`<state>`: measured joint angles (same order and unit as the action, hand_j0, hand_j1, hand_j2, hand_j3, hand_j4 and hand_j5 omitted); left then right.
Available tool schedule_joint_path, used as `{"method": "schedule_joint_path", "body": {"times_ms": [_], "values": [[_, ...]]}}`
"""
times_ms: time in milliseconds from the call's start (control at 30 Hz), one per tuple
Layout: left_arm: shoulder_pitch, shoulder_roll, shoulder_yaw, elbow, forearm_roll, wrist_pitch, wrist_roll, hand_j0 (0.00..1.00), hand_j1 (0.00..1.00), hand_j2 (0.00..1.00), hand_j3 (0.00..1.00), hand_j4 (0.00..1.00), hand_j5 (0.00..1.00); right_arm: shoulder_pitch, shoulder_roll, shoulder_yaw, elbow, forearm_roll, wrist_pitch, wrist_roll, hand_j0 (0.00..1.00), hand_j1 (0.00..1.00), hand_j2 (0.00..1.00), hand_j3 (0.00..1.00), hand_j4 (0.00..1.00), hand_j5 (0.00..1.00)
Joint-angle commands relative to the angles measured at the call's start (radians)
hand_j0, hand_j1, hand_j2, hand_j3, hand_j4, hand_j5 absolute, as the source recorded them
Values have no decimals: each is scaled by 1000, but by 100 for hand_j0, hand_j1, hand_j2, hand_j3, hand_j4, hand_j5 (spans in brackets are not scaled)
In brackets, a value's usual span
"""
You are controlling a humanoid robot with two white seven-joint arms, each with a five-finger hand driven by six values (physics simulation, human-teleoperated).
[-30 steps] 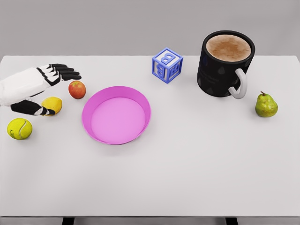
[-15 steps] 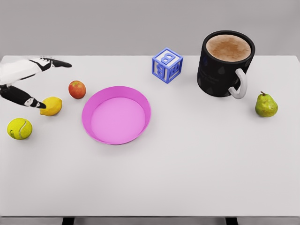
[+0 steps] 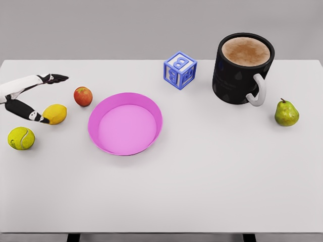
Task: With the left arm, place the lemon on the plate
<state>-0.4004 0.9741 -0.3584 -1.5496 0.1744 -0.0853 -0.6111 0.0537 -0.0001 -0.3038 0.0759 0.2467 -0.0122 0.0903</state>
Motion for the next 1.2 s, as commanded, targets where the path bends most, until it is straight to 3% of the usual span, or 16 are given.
{"method": "schedule_joint_path", "body": {"times_ms": [0, 200, 300, 467, 700, 1167], "values": [[0, -14, -1, 32, 4, 7, 0, 100, 100, 100, 100, 100, 100, 0, 0, 0, 1, 0, 0, 0, 100, 100, 100, 100, 100, 100], [-9, -31, 9, 82, -49, 61, 0, 100, 100, 100, 100, 100, 100, 0, 0, 0, 1, 0, 0, 0, 100, 100, 100, 100, 100, 100], [-9, -78, 10, 118, -108, 62, 0, 100, 100, 100, 100, 100, 100, 0, 0, 0, 1, 0, 0, 0, 100, 100, 100, 100, 100, 100], [-15, -87, 6, 121, -125, 62, 0, 100, 100, 100, 100, 100, 100, 0, 0, 0, 1, 0, 0, 0, 100, 100, 100, 100, 100, 100], [-15, -127, 10, 121, -210, 64, 0, 100, 100, 100, 100, 100, 100, 0, 0, 0, 1, 0, 0, 0, 100, 100, 100, 100, 100, 100], [-14, -153, 7, 158, -245, 64, 0, 100, 100, 100, 100, 100, 100, 0, 0, 0, 1, -1, 0, 0, 100, 100, 100, 100, 100, 100]]}}
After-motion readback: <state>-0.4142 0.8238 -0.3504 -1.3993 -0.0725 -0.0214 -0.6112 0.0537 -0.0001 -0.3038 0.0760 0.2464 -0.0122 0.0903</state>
